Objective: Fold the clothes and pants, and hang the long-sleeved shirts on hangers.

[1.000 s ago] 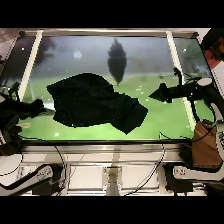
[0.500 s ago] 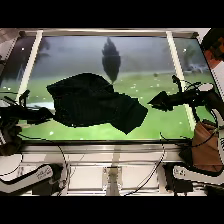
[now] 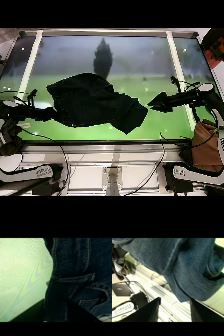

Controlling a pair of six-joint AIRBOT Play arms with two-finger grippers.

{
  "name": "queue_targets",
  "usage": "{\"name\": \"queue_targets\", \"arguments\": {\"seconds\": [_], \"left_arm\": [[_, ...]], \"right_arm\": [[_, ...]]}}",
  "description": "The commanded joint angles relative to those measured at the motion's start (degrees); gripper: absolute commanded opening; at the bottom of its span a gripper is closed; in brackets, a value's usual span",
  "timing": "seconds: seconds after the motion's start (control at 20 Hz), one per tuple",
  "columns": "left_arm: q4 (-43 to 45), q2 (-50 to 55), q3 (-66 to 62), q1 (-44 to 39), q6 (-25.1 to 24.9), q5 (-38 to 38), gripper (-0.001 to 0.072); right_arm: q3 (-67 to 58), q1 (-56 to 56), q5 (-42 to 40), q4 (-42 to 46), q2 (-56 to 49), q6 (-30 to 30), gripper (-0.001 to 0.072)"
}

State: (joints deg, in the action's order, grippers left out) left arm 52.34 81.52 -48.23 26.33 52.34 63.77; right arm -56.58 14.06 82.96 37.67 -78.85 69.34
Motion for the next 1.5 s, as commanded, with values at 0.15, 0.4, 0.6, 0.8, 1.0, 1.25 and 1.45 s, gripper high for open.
{"name": "queue_targets", "arguments": {"seconds": [0.15, 0.4, 0.6, 0.8, 1.0, 1.25, 1.45], "left_arm": [[-2.43, -0.39, -0.92, -0.13, -1.55, 6.54, 0.0022], [-1.84, -14.71, -7.82, -0.09, 7.5, 5.35, 0.0021], [3.61, -26.6, -17.66, -0.11, 16.59, -0.48, 0.0021], [10.29, -30.45, -21.7, -0.15, 22.03, -1.05, 0.0021], [10.21, -29.27, -21.68, -0.15, 22.71, -0.98, 0.0022], [10.03, -26.08, -21.68, -0.17, 22.69, -1.14, 0.0022], [7.19, -19.8, -21.75, -0.15, 22.67, -6.8, 0.0021]], "right_arm": [[0.02, 0.07, -0.72, 1.09, 0.02, 1.95, 0.0417], [0.04, 0.04, -4.2, 9.53, -0.39, 2.43, 0.0555], [0.04, -0.26, -7.87, 10.12, -2.34, 3.45, 0.0555], [0.02, -5.49, -7.89, 7.76, -7.21, 2.97, 0.0547], [0.02, -12.07, -12.7, 7.61, -10.03, 3.37, 0.0532], [-3.39, -11.26, -14.43, 7.76, -10.08, 5.09, 0.0015], [-17.62, -7.78, -18.01, 14.71, -10.19, 13.55, 0.0012]]}}
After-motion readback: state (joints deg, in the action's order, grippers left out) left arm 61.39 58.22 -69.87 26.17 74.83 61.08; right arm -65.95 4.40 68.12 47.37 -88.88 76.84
